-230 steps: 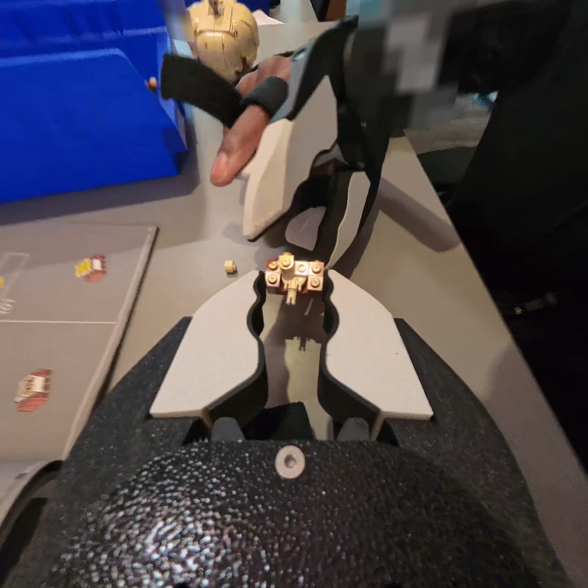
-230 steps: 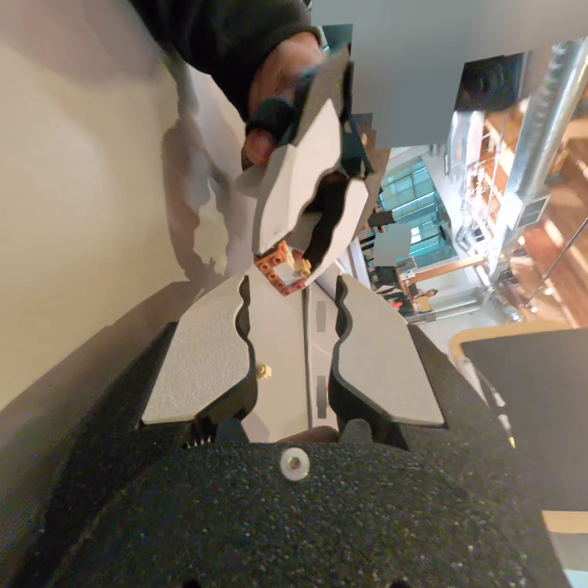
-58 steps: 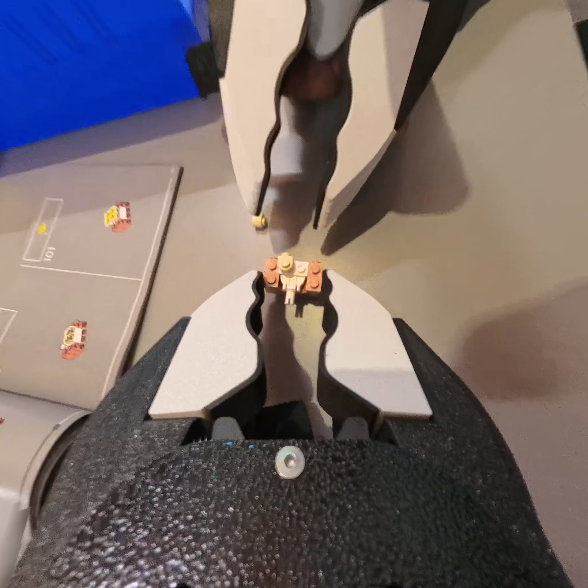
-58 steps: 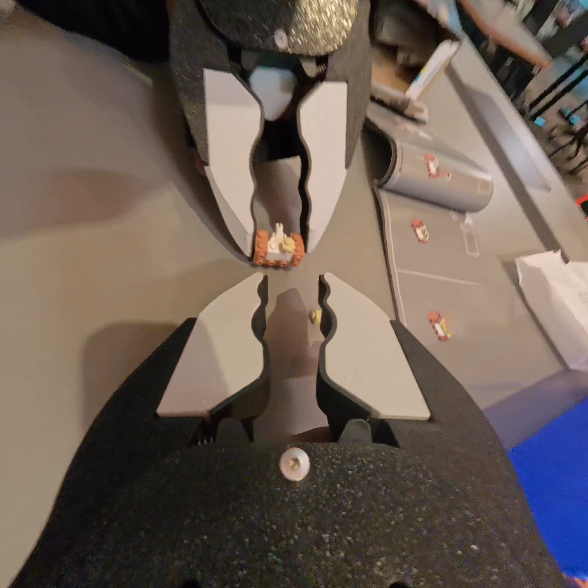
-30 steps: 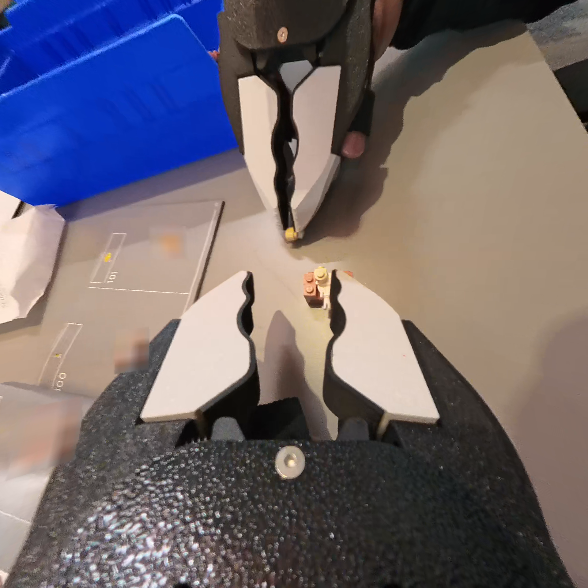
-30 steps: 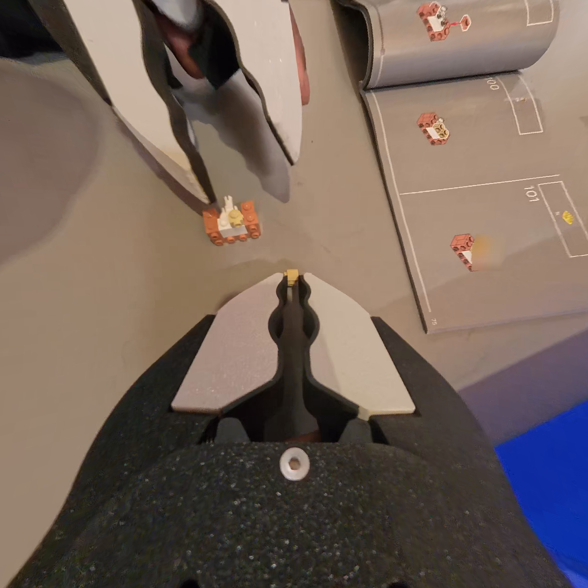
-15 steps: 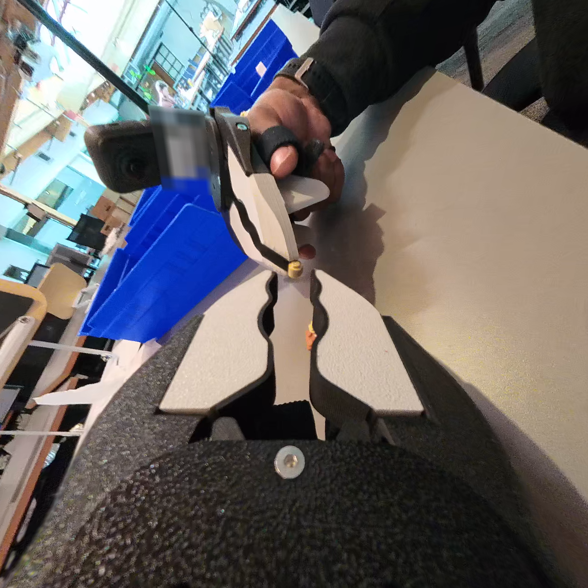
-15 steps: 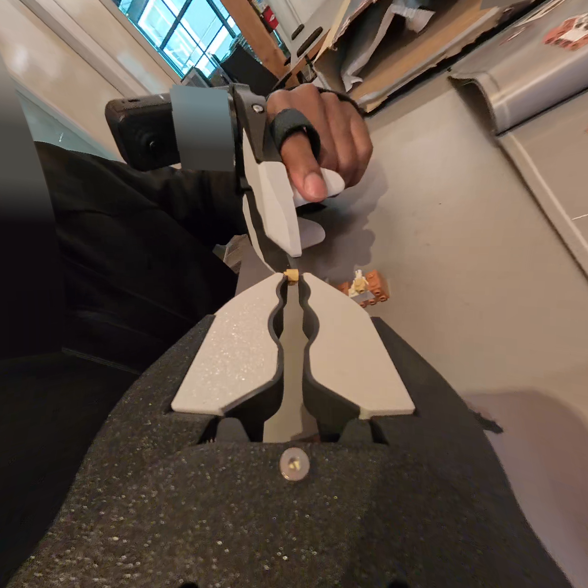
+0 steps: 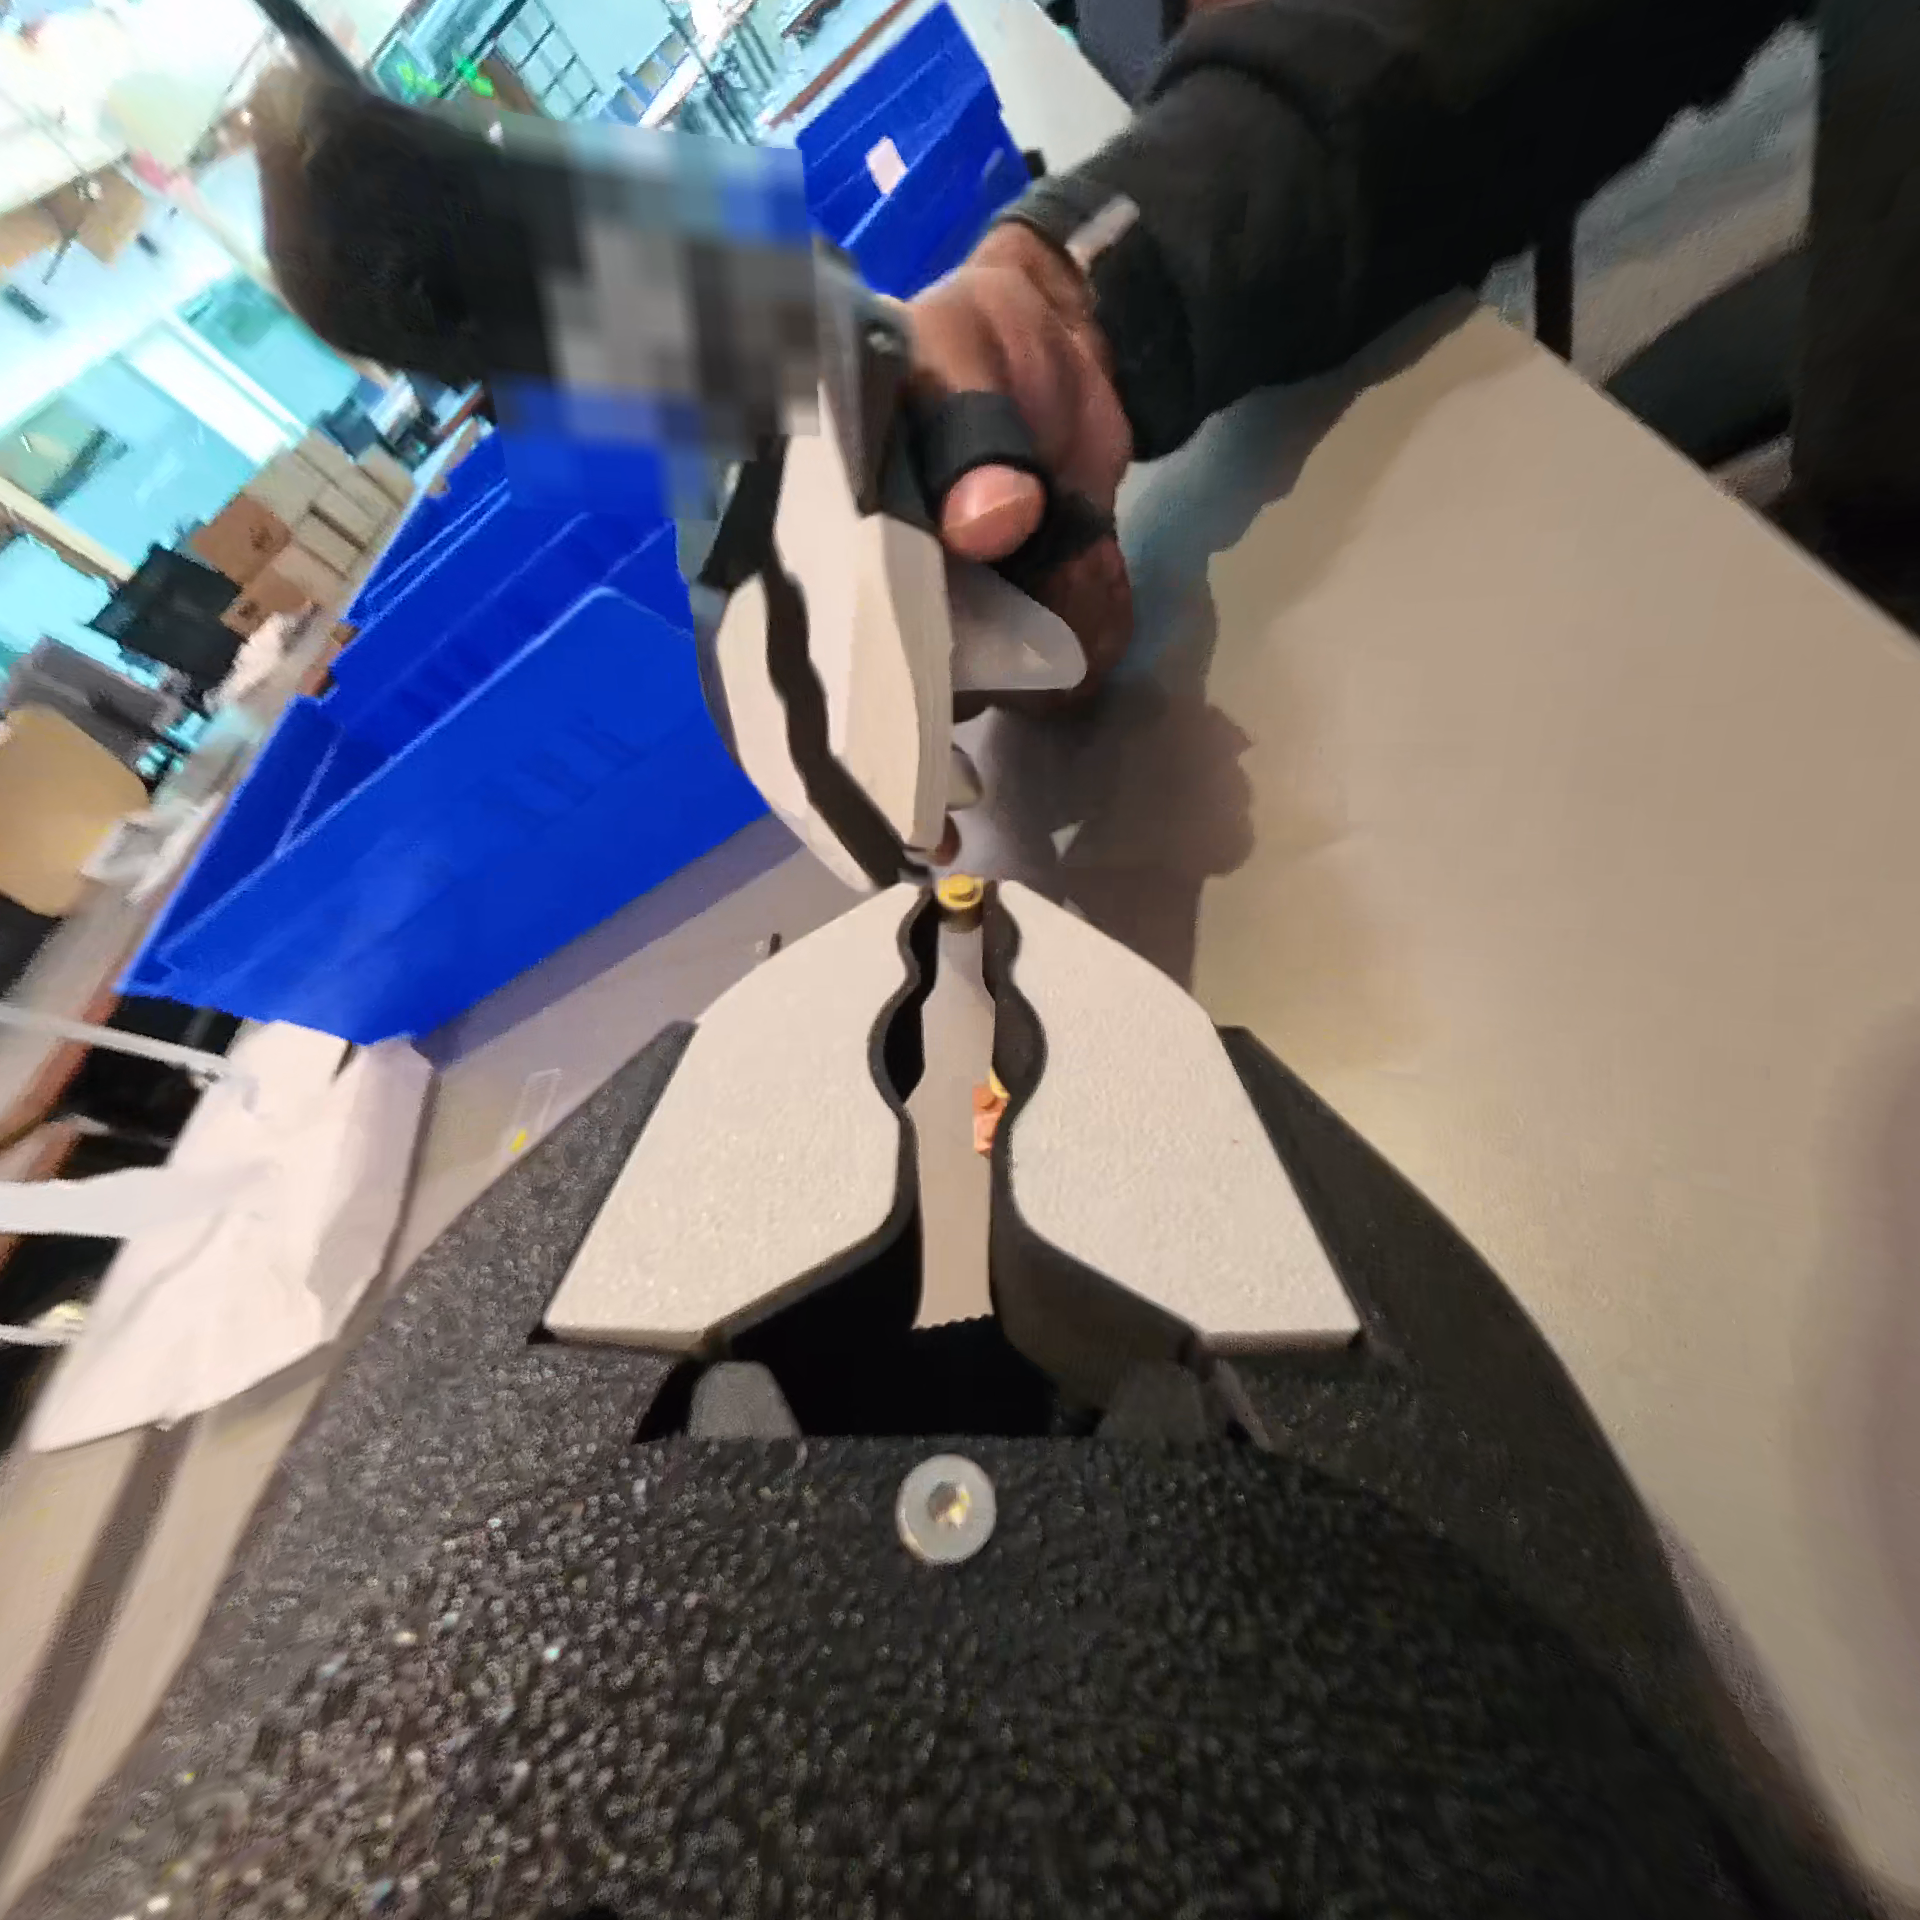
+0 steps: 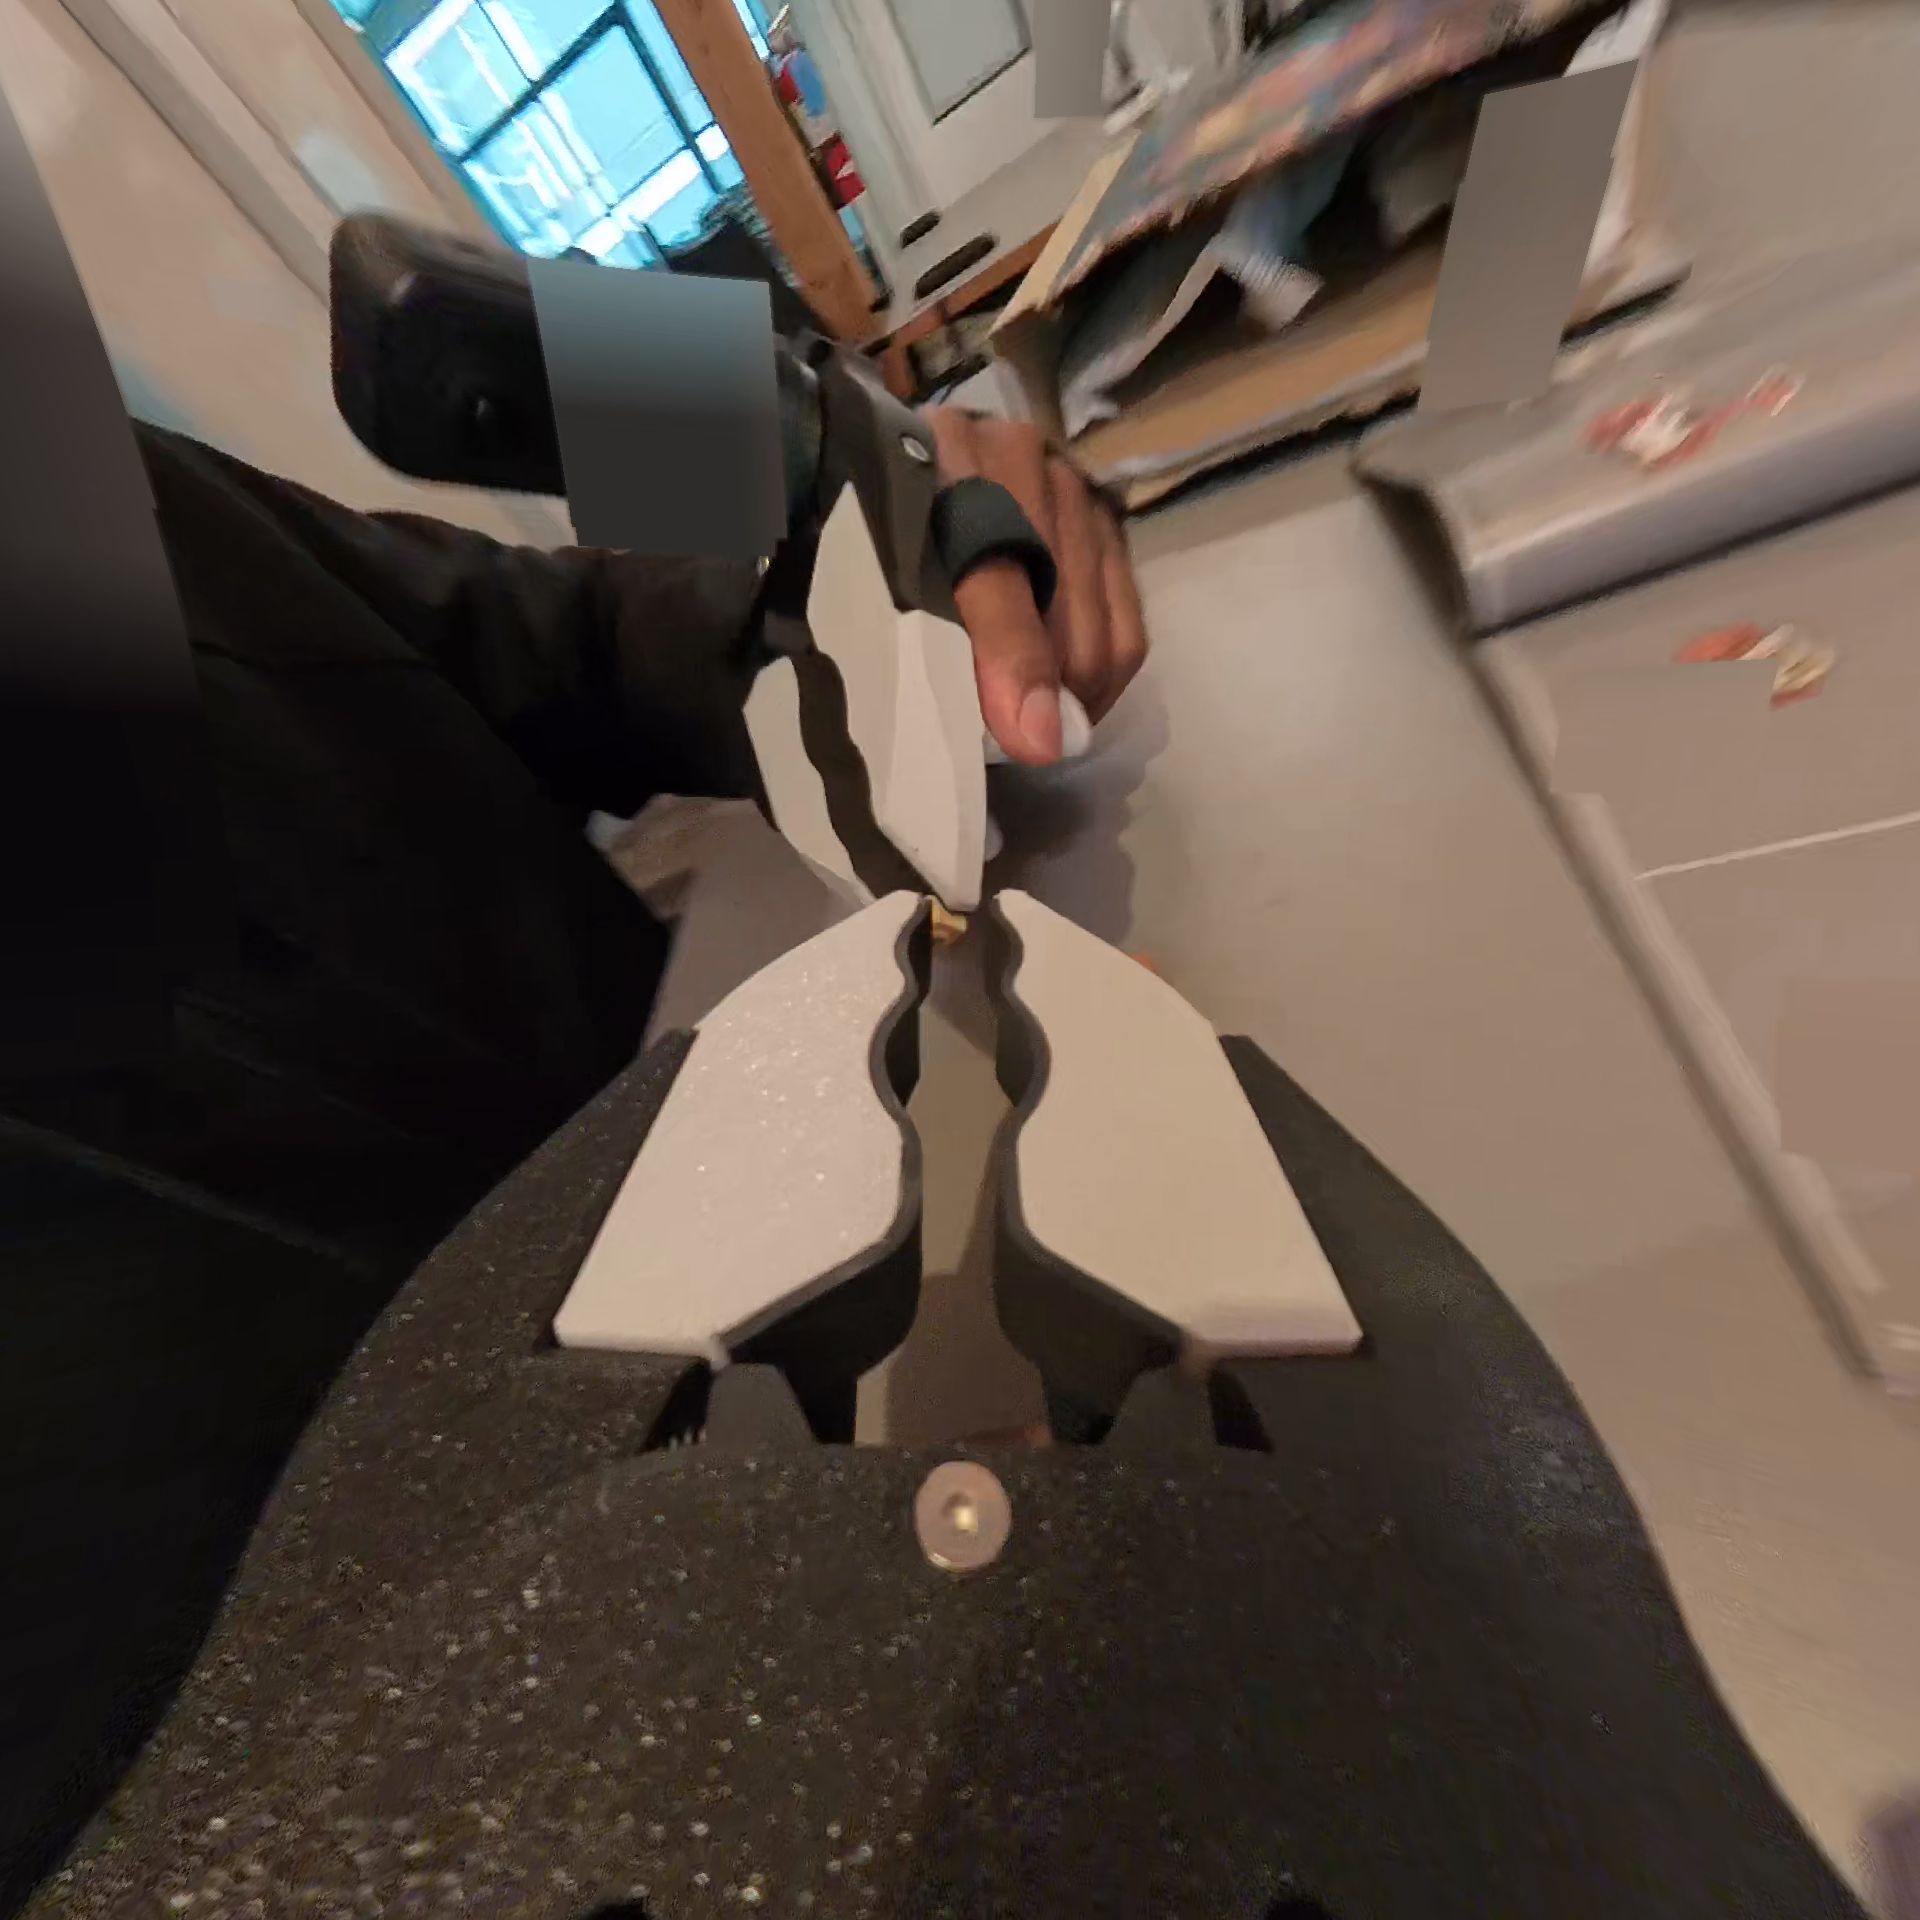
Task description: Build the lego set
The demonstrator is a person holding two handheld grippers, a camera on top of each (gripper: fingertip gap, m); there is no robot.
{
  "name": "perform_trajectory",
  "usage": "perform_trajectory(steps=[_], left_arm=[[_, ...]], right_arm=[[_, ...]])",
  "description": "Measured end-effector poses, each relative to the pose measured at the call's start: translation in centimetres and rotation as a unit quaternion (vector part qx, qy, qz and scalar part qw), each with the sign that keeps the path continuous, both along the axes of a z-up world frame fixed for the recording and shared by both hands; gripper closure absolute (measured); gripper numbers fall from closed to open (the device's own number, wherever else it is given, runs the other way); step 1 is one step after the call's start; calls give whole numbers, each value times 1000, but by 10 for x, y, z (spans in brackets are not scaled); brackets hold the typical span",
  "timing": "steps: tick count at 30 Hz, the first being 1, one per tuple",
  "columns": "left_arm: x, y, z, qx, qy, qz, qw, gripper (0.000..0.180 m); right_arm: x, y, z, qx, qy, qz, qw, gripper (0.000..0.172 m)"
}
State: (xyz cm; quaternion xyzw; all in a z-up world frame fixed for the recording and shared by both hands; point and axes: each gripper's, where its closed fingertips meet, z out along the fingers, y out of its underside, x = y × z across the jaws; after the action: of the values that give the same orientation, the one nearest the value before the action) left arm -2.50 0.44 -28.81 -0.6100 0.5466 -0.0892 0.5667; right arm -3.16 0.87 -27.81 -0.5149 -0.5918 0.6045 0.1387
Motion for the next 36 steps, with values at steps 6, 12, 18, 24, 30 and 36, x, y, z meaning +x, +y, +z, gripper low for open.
perform_trajectory(steps=[6,12,18,24,30,36], left_arm=[[-2,4,18,-72,-112,13,991,173],[-1,4,24,-82,-140,16,987,173],[0,5,25,-86,-146,18,985,173],[1,5,27,-96,-167,15,981,173],[2,4,31,-97,-179,11,979,173],[3,2,30,-117,-187,2,975,173]], right_arm=[[1,5,8,176,98,-43,979,163],[-2,3,13,216,148,-67,963,164],[0,2,23,213,183,-76,957,167],[1,-1,23,209,183,-67,958,167],[1,-4,23,212,187,-62,957,166],[2,-6,23,211,191,-57,957,166]])
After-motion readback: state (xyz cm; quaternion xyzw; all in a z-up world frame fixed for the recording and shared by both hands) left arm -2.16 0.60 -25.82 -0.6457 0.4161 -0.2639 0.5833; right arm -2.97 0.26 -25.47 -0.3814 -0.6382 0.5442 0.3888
